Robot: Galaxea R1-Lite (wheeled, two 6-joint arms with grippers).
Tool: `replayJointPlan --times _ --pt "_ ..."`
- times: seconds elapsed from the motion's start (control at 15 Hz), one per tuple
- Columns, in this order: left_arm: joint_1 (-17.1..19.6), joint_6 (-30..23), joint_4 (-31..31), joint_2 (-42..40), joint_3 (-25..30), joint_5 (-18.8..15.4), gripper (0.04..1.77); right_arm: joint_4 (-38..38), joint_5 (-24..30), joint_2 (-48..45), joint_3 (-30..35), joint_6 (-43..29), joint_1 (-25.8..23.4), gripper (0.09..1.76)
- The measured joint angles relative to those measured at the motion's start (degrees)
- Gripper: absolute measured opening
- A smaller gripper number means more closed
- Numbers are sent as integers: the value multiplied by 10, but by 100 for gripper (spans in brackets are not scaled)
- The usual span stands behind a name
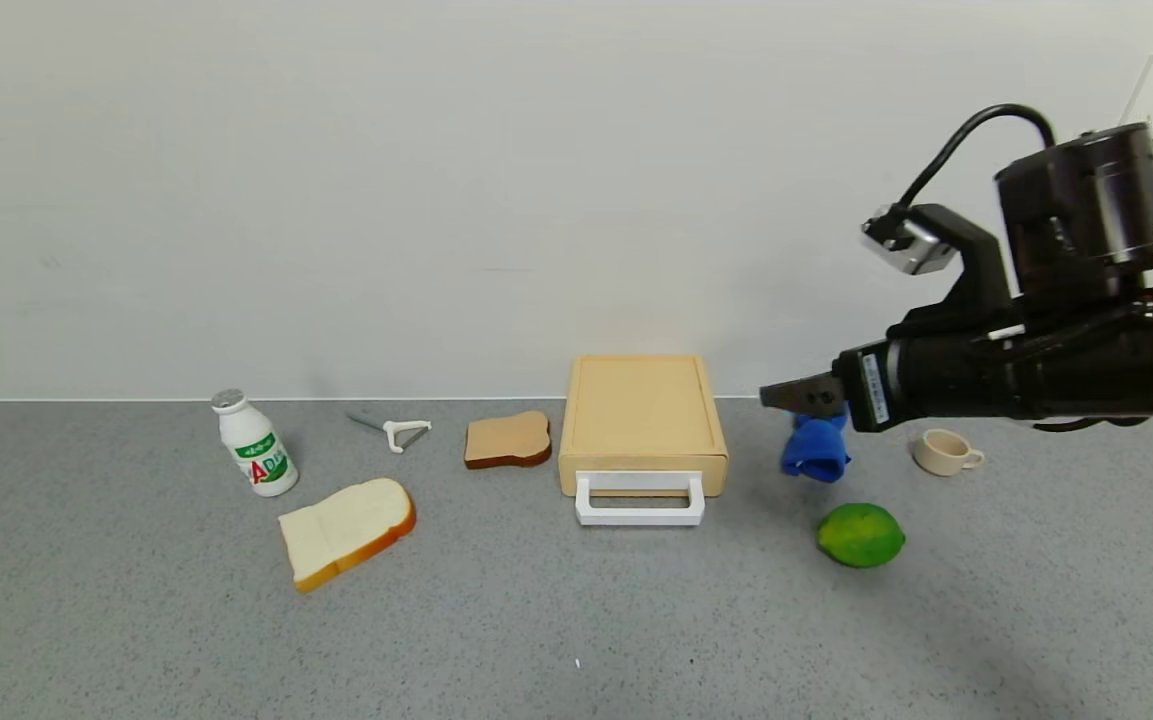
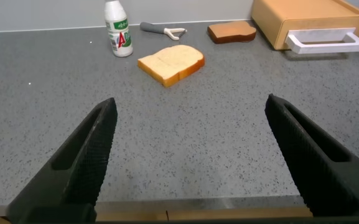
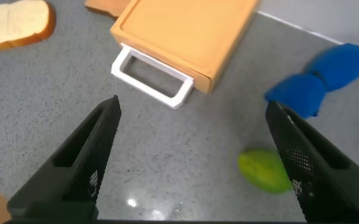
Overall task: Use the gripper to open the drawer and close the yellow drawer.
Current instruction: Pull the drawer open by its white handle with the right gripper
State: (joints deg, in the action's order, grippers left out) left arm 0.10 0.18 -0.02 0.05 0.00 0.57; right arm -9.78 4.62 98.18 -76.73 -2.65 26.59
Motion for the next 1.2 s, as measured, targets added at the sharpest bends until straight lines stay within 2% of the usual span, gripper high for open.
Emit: replayJointPlan --times 0.4,0.67,0.93,1.13,1.2 --pt "0 0 0 0 0 0 172 2 -5 92 -37 -42 53 171" --pt "0 0 0 0 0 0 172 3 -49 142 -66 -96 85 171" --pt "0 0 0 0 0 0 172 2 -132 198 -98 -142 115 171" --pt "0 0 0 0 0 0 172 2 -143 231 -112 -162 128 171" --pt "0 0 0 0 0 0 172 3 -143 238 -114 -163 131 159"
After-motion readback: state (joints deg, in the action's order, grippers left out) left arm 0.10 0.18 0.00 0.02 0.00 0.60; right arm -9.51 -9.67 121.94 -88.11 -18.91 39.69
